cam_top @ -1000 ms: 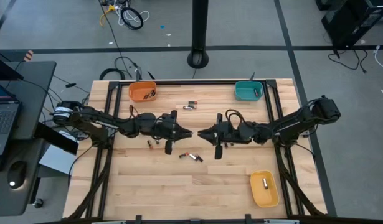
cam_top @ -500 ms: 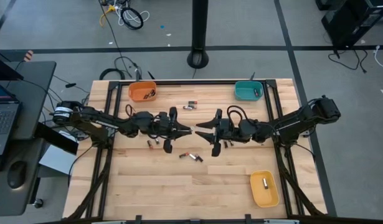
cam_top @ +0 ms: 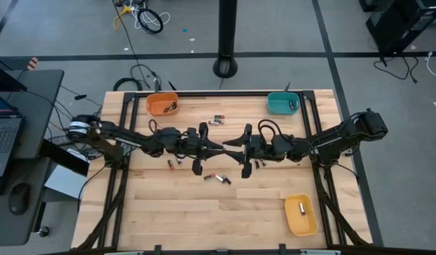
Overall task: Sort batteries
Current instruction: Put the silver battery into the yellow bin
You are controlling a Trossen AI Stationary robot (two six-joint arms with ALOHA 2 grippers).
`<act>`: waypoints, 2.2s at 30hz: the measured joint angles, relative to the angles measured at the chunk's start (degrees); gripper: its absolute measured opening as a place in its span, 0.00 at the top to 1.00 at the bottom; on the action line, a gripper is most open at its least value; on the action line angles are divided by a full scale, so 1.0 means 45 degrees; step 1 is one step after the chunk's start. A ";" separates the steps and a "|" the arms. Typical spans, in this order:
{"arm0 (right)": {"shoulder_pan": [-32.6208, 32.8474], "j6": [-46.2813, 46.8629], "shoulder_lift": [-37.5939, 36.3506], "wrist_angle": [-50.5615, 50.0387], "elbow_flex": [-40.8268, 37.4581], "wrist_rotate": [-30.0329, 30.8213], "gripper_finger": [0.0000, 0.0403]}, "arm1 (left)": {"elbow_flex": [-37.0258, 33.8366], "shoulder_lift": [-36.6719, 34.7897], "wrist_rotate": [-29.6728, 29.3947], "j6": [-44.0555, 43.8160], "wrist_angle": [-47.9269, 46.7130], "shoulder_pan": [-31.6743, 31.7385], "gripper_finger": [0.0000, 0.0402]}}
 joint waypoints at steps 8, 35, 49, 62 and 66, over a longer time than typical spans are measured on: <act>0.0024 -0.0118 0.0000 -0.0015 0.0000 -0.0014 0.69 | 0.0175 0.0182 0.0068 0.0032 0.0383 -0.0029 0.89; 0.0180 -0.0712 0.0000 -0.0237 0.0000 0.0355 0.82 | 0.0161 0.0167 0.0078 0.0241 -0.0005 -0.0024 0.88; 0.0185 -0.1031 -0.0301 -0.0418 0.0000 0.0447 0.83 | 0.0151 0.0167 -0.0180 0.0121 -0.0990 -0.0024 0.75; 0.0839 0.2607 -0.2472 -1.1620 0.2429 0.2001 0.83 | 0.0146 0.0003 -0.1737 0.2098 -0.2460 0.0529 0.80; 0.1484 0.6117 -0.2142 -1.6362 0.3713 0.1659 0.83 | 0.0146 -0.0420 -0.1669 0.2090 -0.3184 0.1094 0.86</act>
